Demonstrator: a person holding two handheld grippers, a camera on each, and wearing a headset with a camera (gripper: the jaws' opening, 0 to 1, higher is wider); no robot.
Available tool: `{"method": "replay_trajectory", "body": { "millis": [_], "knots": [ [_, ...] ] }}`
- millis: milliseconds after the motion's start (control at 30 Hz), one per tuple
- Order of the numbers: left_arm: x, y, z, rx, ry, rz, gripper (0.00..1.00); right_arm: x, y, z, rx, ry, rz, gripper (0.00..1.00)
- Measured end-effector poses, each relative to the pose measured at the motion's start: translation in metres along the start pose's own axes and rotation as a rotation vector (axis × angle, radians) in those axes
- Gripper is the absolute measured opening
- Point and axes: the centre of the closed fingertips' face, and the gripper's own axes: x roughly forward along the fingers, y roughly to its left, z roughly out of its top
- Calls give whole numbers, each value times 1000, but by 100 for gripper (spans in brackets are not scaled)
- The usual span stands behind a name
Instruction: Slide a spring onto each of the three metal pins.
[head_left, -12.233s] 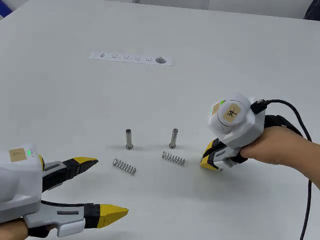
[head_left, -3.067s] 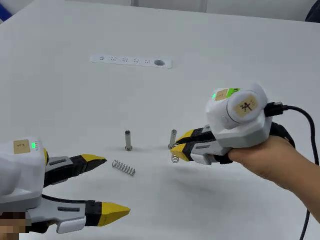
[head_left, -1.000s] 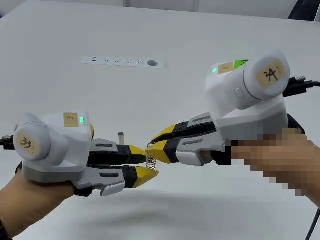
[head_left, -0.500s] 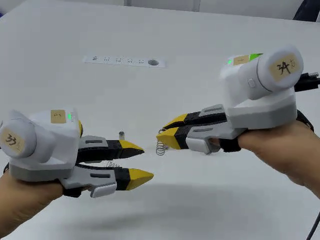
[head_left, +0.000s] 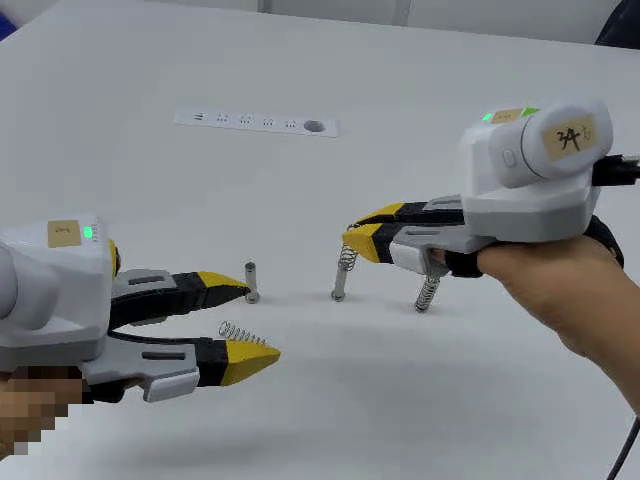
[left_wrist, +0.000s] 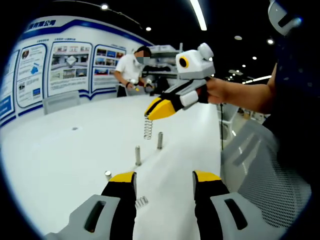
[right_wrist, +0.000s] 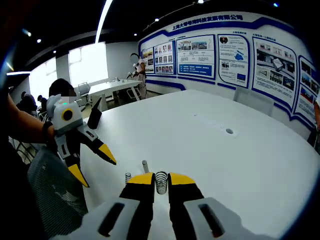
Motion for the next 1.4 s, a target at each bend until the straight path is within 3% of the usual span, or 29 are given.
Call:
{"method": "replay_trajectory", "body": {
  "millis": [267, 600, 1033, 1400],
  "knots": [
    [-8, 4, -2, -18, -8, 31, 52, 12, -16, -3, 2, -4, -38, 11],
    [-13, 7, -5, -39, -17, 55, 58, 26, -24, -17, 1, 40, -40, 11],
    [-17, 10, -9, -63, -20, 71, 61, 33, -26, -27, 8, 57, -39, 11],
    [-18, 10, -13, -71, -13, 75, 61, 47, -26, -50, -8, 100, -36, 12]
  ]
}}
